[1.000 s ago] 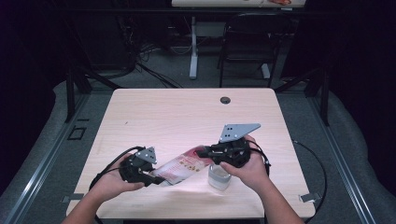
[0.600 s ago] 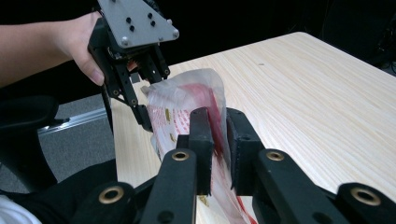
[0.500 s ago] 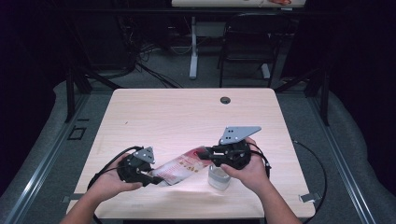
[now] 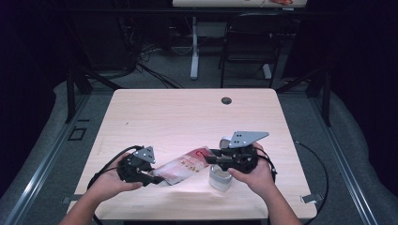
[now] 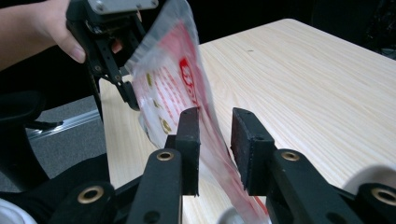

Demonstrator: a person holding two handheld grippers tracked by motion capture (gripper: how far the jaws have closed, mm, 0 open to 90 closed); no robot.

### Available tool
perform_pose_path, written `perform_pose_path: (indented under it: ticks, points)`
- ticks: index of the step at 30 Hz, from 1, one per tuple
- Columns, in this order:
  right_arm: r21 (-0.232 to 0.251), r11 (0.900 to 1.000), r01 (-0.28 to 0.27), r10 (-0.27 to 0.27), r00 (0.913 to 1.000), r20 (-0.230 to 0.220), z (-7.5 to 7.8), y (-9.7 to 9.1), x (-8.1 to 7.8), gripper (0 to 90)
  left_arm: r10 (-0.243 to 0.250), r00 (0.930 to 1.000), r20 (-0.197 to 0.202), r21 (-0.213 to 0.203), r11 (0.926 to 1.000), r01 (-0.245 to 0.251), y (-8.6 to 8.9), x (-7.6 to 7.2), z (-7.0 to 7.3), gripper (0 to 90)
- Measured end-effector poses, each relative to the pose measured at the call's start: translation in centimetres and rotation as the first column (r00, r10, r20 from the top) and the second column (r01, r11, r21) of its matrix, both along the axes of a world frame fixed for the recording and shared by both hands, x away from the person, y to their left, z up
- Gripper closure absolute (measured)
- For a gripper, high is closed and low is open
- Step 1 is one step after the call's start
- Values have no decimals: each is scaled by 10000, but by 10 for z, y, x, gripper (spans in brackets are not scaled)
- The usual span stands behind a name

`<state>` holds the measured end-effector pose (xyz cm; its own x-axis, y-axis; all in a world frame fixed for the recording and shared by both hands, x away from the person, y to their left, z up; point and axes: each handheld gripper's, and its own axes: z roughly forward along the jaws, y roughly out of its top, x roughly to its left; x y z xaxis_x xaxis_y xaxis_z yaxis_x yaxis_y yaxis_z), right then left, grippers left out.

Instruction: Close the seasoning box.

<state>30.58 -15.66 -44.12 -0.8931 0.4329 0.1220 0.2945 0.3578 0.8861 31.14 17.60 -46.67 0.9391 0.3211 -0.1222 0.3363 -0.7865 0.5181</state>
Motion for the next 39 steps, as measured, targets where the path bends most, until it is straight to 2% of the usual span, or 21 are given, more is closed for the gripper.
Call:
perform_pose_path:
  ticks: [10,21,30,39]
  points:
    - [130,9997,184,-180,9995,-253,-13,-10,0,736,-89,9999,120,56,9999,88,0,1,7,713]
    - [359,9990,251,-232,9984,-521,-21,-17,2,729,-139,9997,207,35,9999,138,0,2,15,717]
    - [340,9987,375,-348,9964,-777,-28,-20,5,734,-156,9994,297,38,9999,155,2,3,20,720]
    - [580,9980,244,-189,9954,-940,-28,-21,4,773,-196,9992,358,50,9998,194,3,3,24,723]
